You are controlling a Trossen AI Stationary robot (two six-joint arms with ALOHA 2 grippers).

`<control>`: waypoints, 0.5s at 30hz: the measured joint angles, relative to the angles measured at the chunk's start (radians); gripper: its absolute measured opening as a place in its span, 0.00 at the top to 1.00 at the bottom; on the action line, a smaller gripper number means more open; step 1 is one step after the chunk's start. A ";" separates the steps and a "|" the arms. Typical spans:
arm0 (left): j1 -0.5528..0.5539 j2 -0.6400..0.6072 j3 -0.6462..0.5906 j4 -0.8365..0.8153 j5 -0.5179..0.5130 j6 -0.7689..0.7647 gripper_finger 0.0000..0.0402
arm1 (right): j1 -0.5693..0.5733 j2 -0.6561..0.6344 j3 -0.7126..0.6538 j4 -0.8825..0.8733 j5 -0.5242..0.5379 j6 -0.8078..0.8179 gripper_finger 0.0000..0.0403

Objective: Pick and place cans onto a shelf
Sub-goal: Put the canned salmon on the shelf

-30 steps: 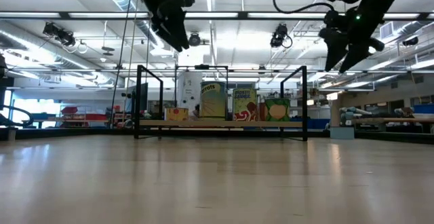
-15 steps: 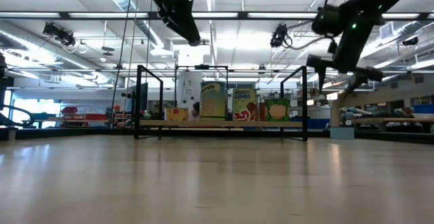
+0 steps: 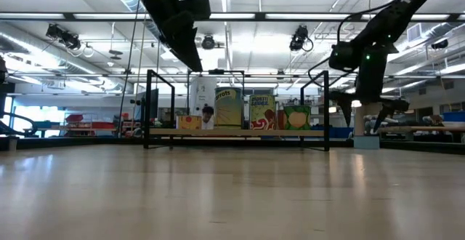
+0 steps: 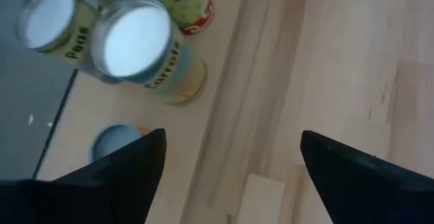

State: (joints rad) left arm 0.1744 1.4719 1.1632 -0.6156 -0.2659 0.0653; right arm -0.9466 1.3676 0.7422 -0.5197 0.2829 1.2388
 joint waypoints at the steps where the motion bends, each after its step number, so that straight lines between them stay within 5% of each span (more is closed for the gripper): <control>1: -0.004 0.000 -0.012 0.017 0.001 -0.001 0.14 | -0.003 0.009 0.000 0.010 0.000 -0.028 0.23; 8: -0.017 0.000 -0.045 0.069 0.001 -0.001 0.14 | -0.004 0.018 0.001 0.011 0.045 -0.147 0.21; 15: -0.023 0.000 -0.045 0.082 0.002 -0.001 0.14 | -0.006 0.024 0.003 0.023 0.121 -0.100 0.21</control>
State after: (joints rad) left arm 0.1513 1.4719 1.1183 -0.5338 -0.2642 0.0639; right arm -0.9525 1.3914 0.7452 -0.4966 0.4043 1.1388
